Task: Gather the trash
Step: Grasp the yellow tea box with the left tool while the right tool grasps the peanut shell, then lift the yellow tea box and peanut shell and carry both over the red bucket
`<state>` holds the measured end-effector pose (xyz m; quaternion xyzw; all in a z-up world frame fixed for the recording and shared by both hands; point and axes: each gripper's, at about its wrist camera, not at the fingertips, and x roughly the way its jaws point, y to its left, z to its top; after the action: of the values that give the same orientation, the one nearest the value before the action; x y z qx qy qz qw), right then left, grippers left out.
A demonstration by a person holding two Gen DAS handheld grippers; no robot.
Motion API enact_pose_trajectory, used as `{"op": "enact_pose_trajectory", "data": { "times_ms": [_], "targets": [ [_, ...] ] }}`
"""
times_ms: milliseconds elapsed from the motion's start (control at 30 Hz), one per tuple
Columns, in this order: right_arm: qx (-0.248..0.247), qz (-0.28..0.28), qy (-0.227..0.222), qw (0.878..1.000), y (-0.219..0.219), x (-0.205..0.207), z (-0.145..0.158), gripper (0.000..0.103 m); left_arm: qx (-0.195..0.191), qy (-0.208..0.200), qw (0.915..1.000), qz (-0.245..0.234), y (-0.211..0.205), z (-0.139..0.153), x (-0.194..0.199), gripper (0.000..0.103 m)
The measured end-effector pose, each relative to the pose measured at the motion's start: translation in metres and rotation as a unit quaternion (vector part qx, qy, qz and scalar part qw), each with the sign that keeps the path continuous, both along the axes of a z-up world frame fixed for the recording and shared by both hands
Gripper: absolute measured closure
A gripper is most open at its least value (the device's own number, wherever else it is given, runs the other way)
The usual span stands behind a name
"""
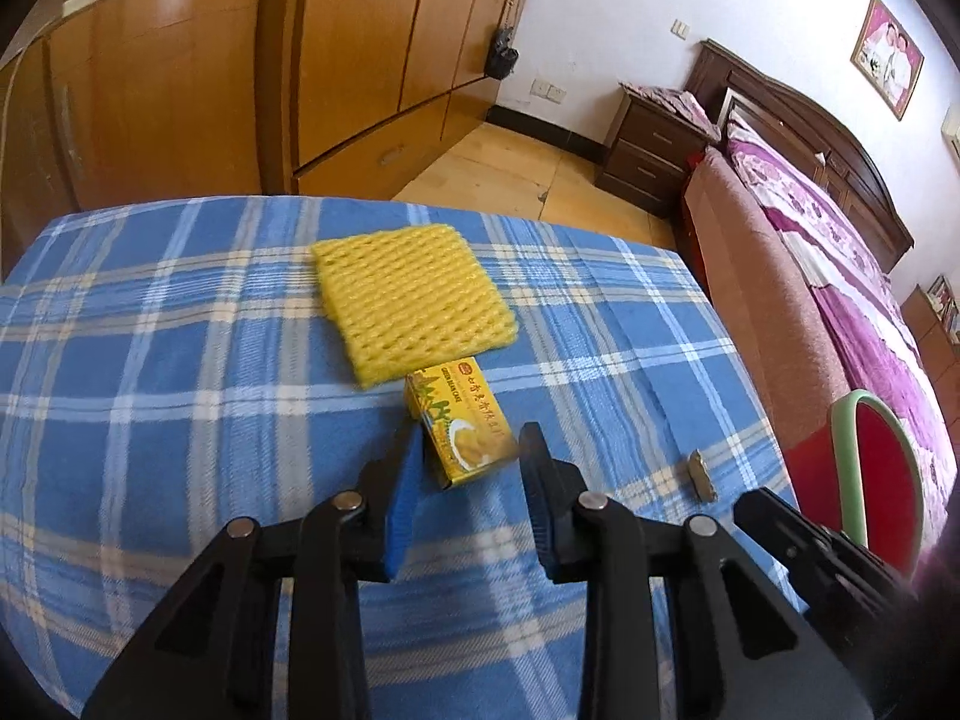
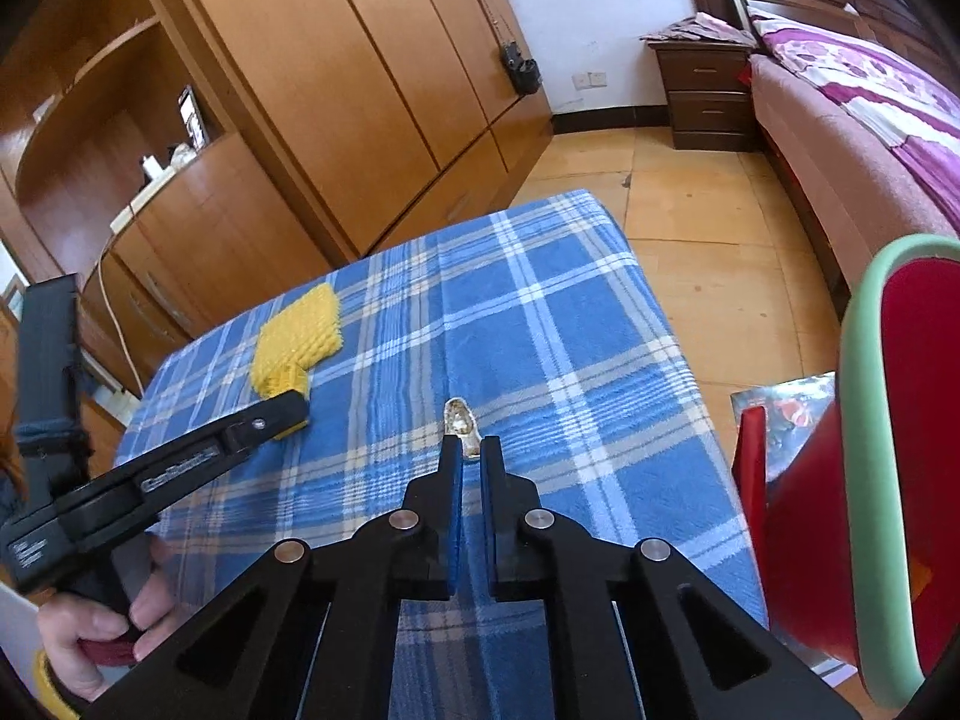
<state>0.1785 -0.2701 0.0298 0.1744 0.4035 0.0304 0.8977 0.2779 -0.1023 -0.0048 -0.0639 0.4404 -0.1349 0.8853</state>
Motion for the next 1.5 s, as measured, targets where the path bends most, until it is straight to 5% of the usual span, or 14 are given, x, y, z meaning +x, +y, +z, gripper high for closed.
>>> {"op": "enact_pose_trajectory", "data": {
  "times_ms": [433,633,967,1500],
  "targets": [
    [-0.041,0.003,0.018,0.999,0.014,0.017,-0.005,0.084,-0.021,-0.005,0.9997,0.013,0.021,0.011,-0.015,0.070],
    [-0.080,0.017,0.020,0.996,0.026,0.025,-0.011,0.084,-0.027,-0.005,0.9995,0.013,0.025,0.016,-0.024,0.070],
    [-0.078,0.024,0.030,0.996,0.026,0.024,-0.010,0.091,-0.033,-0.027,0.9991,0.010,0.029,0.043,-0.049,0.070],
    [-0.018,-0.006,-0.026,0.999,0.010,-0.073,0.047,0.091,-0.053,-0.055,0.9968,-0.023,0.021,0.079,-0.112,0.070]
  ]
}}
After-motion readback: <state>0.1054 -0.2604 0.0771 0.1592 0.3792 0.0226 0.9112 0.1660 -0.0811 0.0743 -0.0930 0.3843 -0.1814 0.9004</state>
